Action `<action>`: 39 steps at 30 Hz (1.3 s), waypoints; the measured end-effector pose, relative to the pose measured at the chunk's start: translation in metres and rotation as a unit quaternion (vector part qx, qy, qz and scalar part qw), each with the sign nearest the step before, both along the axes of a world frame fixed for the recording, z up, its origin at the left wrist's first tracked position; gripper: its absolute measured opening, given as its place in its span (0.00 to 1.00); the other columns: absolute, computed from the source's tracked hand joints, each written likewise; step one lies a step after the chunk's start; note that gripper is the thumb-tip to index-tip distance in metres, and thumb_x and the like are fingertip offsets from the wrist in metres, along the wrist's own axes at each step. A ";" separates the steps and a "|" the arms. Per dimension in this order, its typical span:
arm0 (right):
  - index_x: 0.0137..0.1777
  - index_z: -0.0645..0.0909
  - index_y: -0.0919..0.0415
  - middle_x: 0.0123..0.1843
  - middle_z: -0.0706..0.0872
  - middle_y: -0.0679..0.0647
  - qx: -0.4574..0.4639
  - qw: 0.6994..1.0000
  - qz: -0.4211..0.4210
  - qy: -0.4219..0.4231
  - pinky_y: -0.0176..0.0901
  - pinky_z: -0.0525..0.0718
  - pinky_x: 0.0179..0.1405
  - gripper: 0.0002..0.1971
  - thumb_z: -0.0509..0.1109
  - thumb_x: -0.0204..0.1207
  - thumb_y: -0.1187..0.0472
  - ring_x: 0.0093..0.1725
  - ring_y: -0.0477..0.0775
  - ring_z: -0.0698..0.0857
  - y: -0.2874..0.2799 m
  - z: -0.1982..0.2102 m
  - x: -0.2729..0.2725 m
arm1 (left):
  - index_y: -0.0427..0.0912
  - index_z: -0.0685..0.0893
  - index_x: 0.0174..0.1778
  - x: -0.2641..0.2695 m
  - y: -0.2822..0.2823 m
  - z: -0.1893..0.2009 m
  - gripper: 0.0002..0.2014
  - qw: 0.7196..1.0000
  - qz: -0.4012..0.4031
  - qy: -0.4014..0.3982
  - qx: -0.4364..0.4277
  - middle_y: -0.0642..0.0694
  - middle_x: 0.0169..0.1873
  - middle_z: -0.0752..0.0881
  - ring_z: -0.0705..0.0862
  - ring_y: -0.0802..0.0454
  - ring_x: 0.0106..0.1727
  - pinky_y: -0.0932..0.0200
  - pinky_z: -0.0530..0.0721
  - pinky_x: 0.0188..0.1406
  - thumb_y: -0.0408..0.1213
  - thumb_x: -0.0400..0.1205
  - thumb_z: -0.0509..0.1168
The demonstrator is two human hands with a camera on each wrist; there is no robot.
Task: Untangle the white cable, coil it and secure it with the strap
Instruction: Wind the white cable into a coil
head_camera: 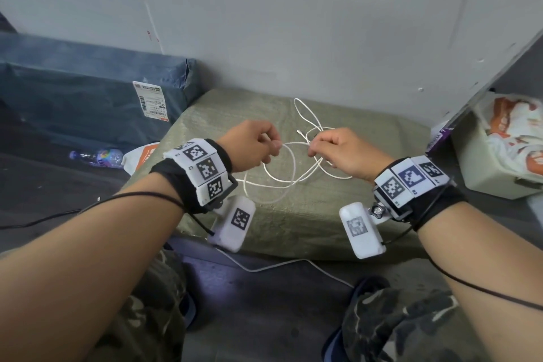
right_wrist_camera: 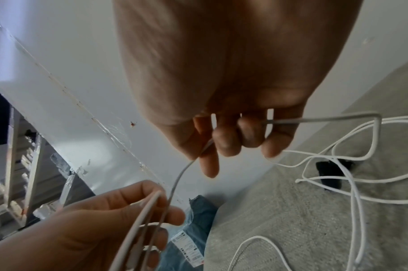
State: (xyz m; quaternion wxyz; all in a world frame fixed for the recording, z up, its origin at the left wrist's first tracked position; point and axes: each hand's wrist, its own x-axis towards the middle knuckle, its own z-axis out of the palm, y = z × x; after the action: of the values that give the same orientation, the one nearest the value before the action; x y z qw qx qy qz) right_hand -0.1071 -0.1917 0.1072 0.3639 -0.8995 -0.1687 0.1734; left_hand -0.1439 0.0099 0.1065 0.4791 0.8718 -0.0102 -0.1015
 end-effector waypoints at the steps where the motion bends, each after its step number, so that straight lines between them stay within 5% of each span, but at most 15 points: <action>1: 0.37 0.85 0.50 0.29 0.75 0.54 -0.006 1.000 0.007 -0.010 0.45 0.72 0.36 0.12 0.63 0.79 0.55 0.31 0.54 0.71 0.002 0.001 -0.002 | 0.48 0.79 0.38 -0.002 -0.003 0.000 0.08 1.000 -0.007 0.006 -0.010 0.44 0.42 0.89 0.86 0.52 0.39 0.52 0.85 0.46 0.34 0.83 0.63; 5: 0.33 0.83 0.49 0.27 0.75 0.52 -0.016 0.999 0.025 -0.026 0.44 0.70 0.34 0.14 0.64 0.80 0.55 0.30 0.53 0.72 0.007 0.004 -0.006 | 0.49 0.79 0.39 -0.006 -0.012 -0.001 0.07 0.999 -0.024 0.012 -0.045 0.46 0.40 0.88 0.86 0.52 0.37 0.57 0.86 0.40 0.35 0.83 0.63; 11: 0.42 0.86 0.66 0.31 0.74 0.57 0.007 1.000 0.013 0.006 0.49 0.69 0.37 0.17 0.61 0.80 0.54 0.32 0.55 0.71 0.015 -0.003 -0.005 | 0.45 0.79 0.38 -0.007 -0.020 0.001 0.07 0.997 -0.014 -0.009 -0.076 0.46 0.43 0.90 0.87 0.55 0.33 0.60 0.86 0.34 0.34 0.82 0.65; 16: 0.40 0.80 0.54 0.27 0.75 0.46 0.045 0.999 -0.019 0.018 0.43 0.69 0.32 0.11 0.59 0.82 0.58 0.27 0.46 0.71 0.016 -0.004 -0.006 | 0.44 0.78 0.38 -0.006 -0.021 0.000 0.07 0.997 -0.007 -0.005 -0.071 0.45 0.38 0.89 0.84 0.54 0.27 0.61 0.84 0.27 0.33 0.82 0.64; 28: 0.48 0.77 0.62 0.29 0.83 0.51 0.072 0.997 -0.027 -0.016 0.24 0.67 0.19 0.04 0.61 0.82 0.64 0.17 0.36 0.73 0.018 -0.007 -0.009 | 0.38 0.73 0.45 -0.008 -0.024 0.002 0.04 0.981 0.040 0.117 -0.147 0.42 0.35 0.88 0.85 0.50 0.32 0.58 0.85 0.36 0.33 0.85 0.59; 35: 0.49 0.79 0.66 0.27 0.80 0.52 0.097 0.994 -0.044 -0.029 0.23 0.68 0.19 0.06 0.62 0.82 0.64 0.16 0.36 0.73 0.018 -0.007 -0.008 | 0.42 0.72 0.40 -0.005 -0.022 0.001 0.07 0.972 0.064 0.134 -0.180 0.45 0.27 0.77 0.68 0.56 0.20 0.61 0.67 0.22 0.31 0.85 0.58; 39: 0.45 0.82 0.59 0.26 0.80 0.46 0.066 0.996 -0.039 -0.047 0.32 0.72 0.28 0.10 0.63 0.82 0.55 0.20 0.37 0.75 0.018 -0.008 -0.008 | 0.43 0.71 0.39 -0.003 -0.020 0.003 0.08 0.966 0.074 0.142 -0.204 0.47 0.25 0.72 0.64 0.59 0.17 0.66 0.62 0.17 0.30 0.85 0.58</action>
State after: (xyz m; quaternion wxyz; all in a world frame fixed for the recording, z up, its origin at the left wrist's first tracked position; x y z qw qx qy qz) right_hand -0.1148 -0.1737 0.0991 0.4210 -0.8864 -0.1613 0.1054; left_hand -0.1464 -0.0104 0.1096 0.6495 0.7306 0.1020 -0.1846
